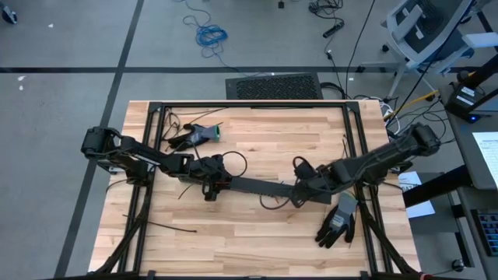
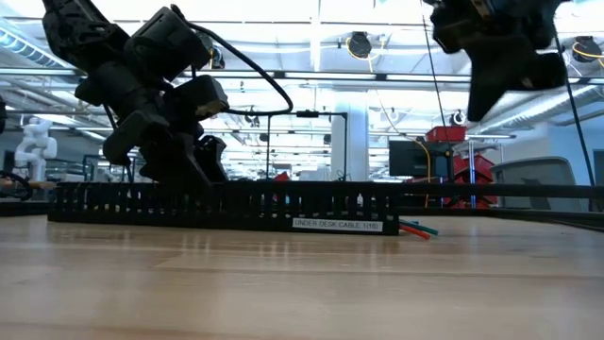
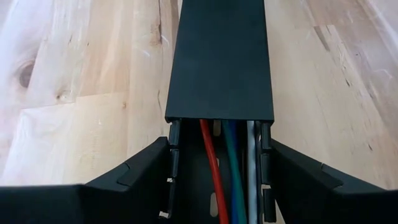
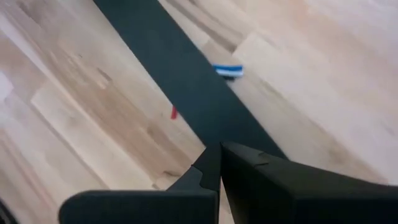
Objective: Ziptie cables
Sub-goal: Close the black cable duct
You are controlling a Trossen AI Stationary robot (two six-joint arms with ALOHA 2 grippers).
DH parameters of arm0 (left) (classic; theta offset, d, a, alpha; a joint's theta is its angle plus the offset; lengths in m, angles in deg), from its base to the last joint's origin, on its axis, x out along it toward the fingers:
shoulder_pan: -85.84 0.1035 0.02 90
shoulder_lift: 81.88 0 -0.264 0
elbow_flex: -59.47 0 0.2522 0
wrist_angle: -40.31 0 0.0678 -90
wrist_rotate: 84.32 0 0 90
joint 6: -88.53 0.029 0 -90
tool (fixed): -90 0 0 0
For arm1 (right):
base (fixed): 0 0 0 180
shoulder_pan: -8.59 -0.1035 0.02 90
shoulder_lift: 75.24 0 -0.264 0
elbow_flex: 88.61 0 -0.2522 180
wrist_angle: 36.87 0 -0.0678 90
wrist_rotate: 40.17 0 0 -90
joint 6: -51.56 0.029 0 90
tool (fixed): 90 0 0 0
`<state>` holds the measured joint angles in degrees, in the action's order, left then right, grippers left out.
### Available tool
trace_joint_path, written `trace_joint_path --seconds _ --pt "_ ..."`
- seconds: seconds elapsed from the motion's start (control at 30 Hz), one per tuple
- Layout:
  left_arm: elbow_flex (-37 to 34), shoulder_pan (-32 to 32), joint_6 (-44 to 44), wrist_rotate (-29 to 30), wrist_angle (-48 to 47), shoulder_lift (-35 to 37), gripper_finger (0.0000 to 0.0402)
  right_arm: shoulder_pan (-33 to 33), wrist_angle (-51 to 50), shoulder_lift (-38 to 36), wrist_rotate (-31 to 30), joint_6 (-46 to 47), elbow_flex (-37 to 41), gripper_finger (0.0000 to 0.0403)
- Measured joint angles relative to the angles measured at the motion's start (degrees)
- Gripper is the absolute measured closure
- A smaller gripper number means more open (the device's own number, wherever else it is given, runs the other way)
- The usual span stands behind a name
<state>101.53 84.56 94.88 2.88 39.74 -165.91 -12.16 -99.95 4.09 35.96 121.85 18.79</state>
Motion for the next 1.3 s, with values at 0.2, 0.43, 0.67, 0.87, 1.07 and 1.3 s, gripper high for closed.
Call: trace_joint_path --seconds 0.2,0.43,0.67,0.87,1.07,1.3 --pt "0.0 0.0 -0.1 0.9 4.0 -0.1 0.0155 4.6 -0.2 7.8 -1.0 -6.4 -6.0 0.0403" --pt "0.0 0.0 -6.5 4.0 5.8 -0.1 0.0155 7.4 2.8 17.8 1.8 -10.4 -12.1 0.0403" --pt "0.0 -1.8 -7.6 4.7 7.0 -1.1 0.0155 8.7 2.9 24.1 1.8 -10.1 -18.2 0.0403" --pt "1.1 -5.1 -7.6 4.9 11.2 -6.6 0.0155 10.3 2.8 26.5 1.9 -8.2 -20.5 0.0403" --pt "2.9 -6.0 -7.7 6.3 12.8 -9.6 0.0155 9.6 -0.4 25.8 2.7 -6.3 -20.4 0.0403" --pt "4.2 -6.0 -7.6 6.6 11.9 -9.8 0.0155 7.3 -1.6 25.1 6.3 -3.6 -20.4 0.0403"
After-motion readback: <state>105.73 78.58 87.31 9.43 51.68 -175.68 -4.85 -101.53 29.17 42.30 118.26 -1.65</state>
